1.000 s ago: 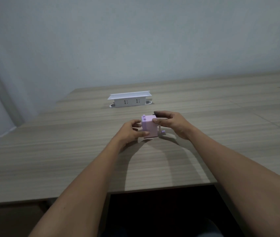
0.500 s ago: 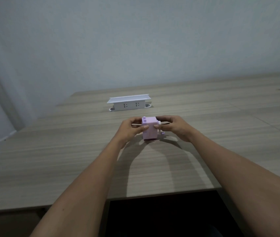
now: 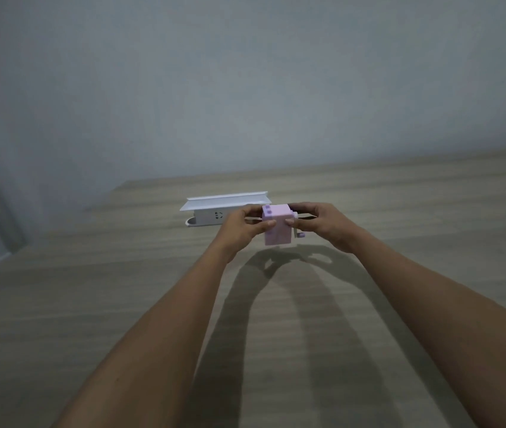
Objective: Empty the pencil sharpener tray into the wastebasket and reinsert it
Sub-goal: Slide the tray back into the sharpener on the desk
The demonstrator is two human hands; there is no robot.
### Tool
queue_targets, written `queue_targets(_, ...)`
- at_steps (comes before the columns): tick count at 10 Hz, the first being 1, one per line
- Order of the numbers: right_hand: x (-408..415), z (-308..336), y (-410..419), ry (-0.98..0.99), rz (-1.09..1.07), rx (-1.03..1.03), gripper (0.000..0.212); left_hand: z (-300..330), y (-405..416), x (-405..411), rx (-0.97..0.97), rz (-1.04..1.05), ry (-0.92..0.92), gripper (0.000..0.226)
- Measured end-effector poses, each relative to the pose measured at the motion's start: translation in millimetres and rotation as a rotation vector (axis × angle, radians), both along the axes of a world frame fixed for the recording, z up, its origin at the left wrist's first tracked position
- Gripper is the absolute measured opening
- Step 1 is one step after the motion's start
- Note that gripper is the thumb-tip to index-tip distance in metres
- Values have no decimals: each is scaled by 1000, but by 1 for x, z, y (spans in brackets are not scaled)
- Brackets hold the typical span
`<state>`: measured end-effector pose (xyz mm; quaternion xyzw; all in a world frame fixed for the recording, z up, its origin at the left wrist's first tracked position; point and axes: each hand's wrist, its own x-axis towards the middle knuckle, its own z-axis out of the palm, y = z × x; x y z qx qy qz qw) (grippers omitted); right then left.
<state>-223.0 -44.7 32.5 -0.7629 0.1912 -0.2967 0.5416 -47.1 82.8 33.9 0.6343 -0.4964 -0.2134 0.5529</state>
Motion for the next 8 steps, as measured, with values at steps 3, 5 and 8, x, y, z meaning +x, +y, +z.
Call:
queue_targets(3,49,-18,-77,54,-26,-44,46,-22,-83,43,26,47,26,52)
queue_targets(5,59,-43,-105,58,-55,-15,45,-40,-111,54,52,29,43,49)
queue_targets(8,52,-46,-96,102,-186,-55,67,-41,-98,47,123,45,143,79)
